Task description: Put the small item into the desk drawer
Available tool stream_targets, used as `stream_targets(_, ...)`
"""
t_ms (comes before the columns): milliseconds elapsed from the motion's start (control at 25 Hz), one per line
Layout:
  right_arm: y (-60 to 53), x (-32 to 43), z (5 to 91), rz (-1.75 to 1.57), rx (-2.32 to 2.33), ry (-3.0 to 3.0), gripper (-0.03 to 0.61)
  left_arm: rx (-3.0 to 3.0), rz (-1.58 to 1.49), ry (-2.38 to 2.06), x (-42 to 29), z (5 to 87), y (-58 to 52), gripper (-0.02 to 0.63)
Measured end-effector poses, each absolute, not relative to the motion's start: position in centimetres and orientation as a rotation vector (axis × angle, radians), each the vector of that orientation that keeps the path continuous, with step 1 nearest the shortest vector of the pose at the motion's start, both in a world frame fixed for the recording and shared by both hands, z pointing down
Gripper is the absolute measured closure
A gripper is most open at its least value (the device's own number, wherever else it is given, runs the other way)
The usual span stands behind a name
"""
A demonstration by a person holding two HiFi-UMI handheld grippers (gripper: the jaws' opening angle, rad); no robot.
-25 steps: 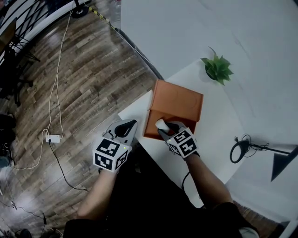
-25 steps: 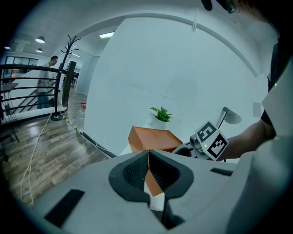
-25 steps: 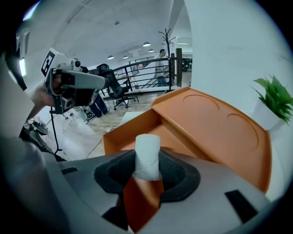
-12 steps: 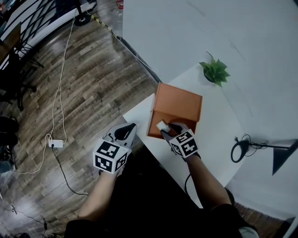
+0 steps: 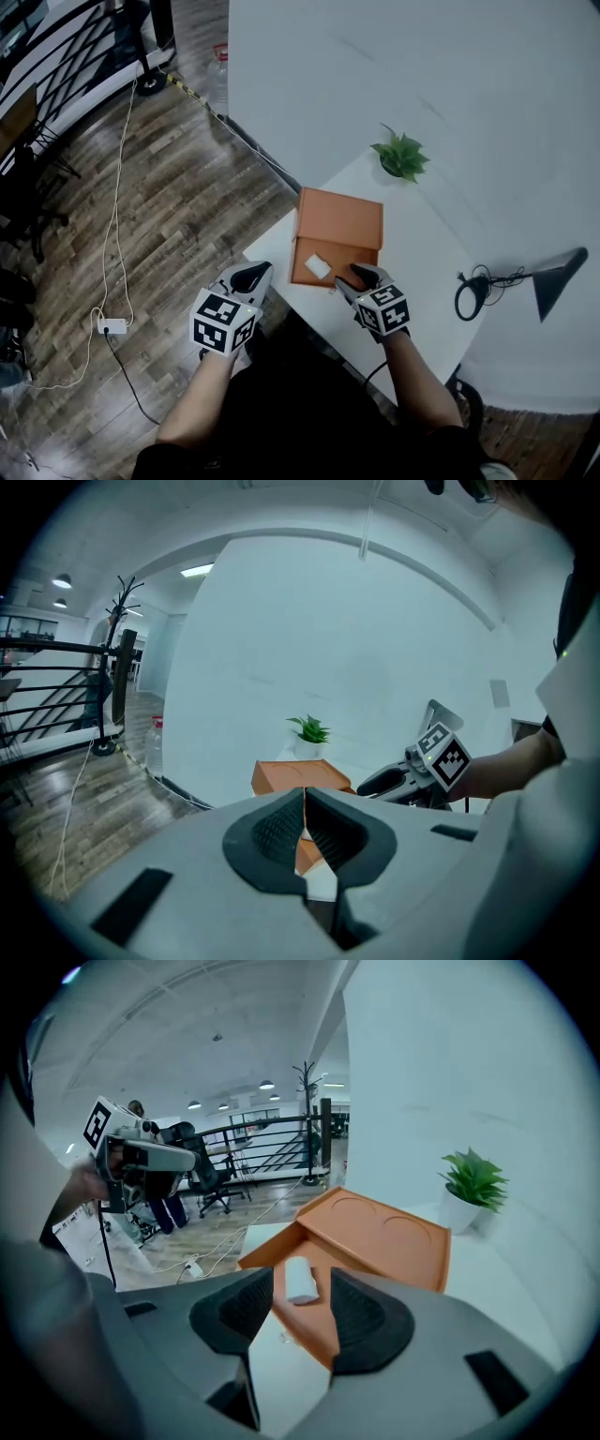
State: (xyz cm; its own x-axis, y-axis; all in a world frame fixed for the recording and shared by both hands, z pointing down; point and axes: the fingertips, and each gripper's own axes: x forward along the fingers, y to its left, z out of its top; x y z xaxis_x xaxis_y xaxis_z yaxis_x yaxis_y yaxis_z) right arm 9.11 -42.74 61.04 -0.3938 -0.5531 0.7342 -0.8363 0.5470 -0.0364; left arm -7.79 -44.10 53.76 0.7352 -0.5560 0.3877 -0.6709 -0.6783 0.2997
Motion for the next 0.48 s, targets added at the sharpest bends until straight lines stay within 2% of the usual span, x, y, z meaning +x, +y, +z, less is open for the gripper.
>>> stream_targets(120,-42.0,10.2,59.4,0.503,1.175,-2.108,0.398,2.551,0.369,-0.919,-7.5,52.7,-43.7,0.6)
stream_targets(280,-41.3,11.3,56.6,0.473,1.266,-2.154,0.459,2.589,0.363,-0.917,-7.0,51.1,-43.4,0.6)
stream_targets(480,-41.2,12.2,53.4,0.439,1.323,-2.238,0.495,2.619,0.374,-0.932,-5.6,49.5,-43.1,0.6)
